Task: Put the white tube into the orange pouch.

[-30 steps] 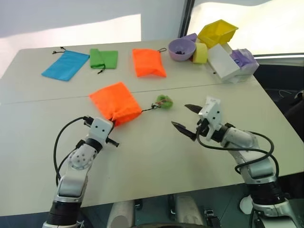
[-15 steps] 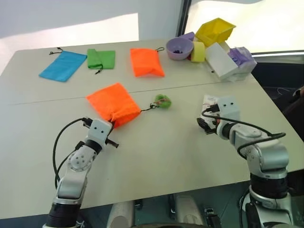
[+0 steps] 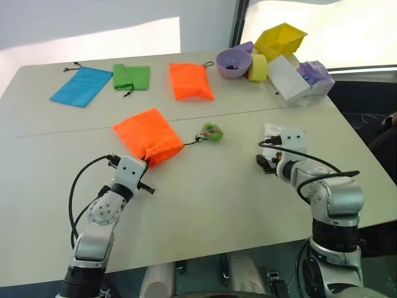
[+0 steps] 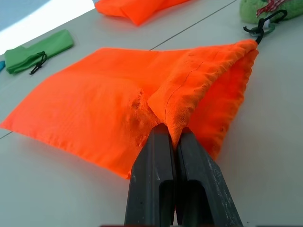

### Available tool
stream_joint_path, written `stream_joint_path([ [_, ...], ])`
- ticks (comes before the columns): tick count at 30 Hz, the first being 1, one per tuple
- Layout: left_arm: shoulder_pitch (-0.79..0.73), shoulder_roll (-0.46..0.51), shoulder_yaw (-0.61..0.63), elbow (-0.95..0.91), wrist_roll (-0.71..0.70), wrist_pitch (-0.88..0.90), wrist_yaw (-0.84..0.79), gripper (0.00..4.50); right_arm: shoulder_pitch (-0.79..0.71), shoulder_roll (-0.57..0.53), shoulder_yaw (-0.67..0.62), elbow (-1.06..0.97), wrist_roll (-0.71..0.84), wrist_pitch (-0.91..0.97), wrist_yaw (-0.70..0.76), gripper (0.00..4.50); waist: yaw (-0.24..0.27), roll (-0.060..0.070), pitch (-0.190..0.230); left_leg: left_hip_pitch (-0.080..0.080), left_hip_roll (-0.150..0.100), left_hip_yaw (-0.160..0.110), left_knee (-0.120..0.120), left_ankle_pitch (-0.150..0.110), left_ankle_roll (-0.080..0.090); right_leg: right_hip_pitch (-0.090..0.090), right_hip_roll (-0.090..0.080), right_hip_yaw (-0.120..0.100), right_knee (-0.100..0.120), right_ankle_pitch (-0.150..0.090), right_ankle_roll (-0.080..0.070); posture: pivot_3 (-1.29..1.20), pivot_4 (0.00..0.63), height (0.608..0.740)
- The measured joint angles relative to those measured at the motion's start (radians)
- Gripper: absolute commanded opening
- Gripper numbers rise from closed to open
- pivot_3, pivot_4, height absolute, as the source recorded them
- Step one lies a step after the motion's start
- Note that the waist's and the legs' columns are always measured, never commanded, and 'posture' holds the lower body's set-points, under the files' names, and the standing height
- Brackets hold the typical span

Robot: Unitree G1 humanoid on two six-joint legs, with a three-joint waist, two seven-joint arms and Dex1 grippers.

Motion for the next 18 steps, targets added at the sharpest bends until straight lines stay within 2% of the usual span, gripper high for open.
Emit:
stream_joint_path([
  [1, 0.0, 0.0, 0.0, 0.0, 0.0, 0.0, 0.0, 0.0, 0.001, -0.004, 0.005, 0.0, 0.0, -0.006, 0.003, 1.84, 0.0, 0.0, 0.0, 0.0, 0.001, 0.002, 0.0, 0.0, 0.0, 0.0, 0.0, 0.0, 0.0, 0.001, -0.001, 0.0, 0.15, 0.74],
  [8, 0.0, 0.0, -0.001, 0.0, -0.001, 0.0, 0.0, 0.0, 0.011, -0.015, 0.027, 0.001, -0.003, -0.04, 0.03, 1.84, 0.0, 0.0, -0.001, 0.0, 0.005, 0.007, -0.001, 0.0, 0.0, -0.002, 0.001, 0.0, 0.0, 0.002, -0.002, 0.0, 0.15, 0.74],
  [10, 0.001, 0.0, -0.001, 0.0, -0.001, 0.0, -0.001, 0.0, 0.021, -0.043, 0.051, 0.003, 0.015, -0.094, 0.094, 1.84, 0.0, 0.0, -0.001, -0.001, 0.005, 0.011, -0.002, 0.0, 0.0, -0.003, 0.0, 0.0, 0.002, 0.002, -0.002, 0.0, 0.15, 0.74],
  [15, 0.002, -0.002, -0.003, -0.001, -0.003, 0.0, -0.001, 0.0, 0.067, -0.204, 0.15, -0.062, 0.135, -0.306, 0.418, 1.84, -0.001, -0.001, -0.001, -0.001, 0.006, 0.013, -0.002, -0.001, 0.002, -0.008, -0.001, 0.0, -0.002, 0.002, -0.002, 0.0, 0.15, 0.74],
  [18, 0.002, -0.001, -0.003, -0.002, -0.004, 0.0, -0.002, 0.0, 0.095, -0.301, 0.196, -0.101, 0.192, -0.367, 0.576, 1.84, 0.0, -0.001, 0.0, -0.001, 0.006, 0.012, 0.0, -0.003, 0.004, -0.006, -0.002, 0.0, -0.004, 0.002, -0.002, 0.0, 0.15, 0.74],
])
